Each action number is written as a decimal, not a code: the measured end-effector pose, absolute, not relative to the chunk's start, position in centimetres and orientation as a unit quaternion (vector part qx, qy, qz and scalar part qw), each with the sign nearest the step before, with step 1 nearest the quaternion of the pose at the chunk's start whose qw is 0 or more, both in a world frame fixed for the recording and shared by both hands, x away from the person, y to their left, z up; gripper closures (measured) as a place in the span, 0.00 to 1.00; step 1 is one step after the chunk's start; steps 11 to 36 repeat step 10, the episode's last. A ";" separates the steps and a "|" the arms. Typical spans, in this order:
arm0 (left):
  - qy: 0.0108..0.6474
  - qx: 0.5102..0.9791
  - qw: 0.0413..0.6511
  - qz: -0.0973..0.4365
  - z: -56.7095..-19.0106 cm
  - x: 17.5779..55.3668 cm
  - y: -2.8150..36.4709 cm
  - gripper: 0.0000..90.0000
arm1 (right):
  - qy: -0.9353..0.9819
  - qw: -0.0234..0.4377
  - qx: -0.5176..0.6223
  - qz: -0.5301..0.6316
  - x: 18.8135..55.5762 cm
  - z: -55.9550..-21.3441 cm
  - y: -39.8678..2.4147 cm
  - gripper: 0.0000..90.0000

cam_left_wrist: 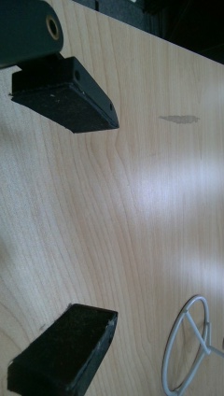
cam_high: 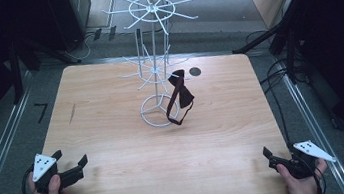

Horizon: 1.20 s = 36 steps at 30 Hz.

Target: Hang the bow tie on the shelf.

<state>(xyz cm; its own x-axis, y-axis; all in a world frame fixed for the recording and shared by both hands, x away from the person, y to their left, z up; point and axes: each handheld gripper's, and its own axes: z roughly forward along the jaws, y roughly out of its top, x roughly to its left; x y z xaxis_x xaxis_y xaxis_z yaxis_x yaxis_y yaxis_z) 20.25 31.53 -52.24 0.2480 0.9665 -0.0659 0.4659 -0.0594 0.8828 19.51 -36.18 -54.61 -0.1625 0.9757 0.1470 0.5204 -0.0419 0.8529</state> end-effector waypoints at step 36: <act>0.540 0.666 0.425 0.291 -52.2 20.3 31.6 0.10 | 0.633 0.274 0.594 0.415 19.6 -54.7 -36.1 0.06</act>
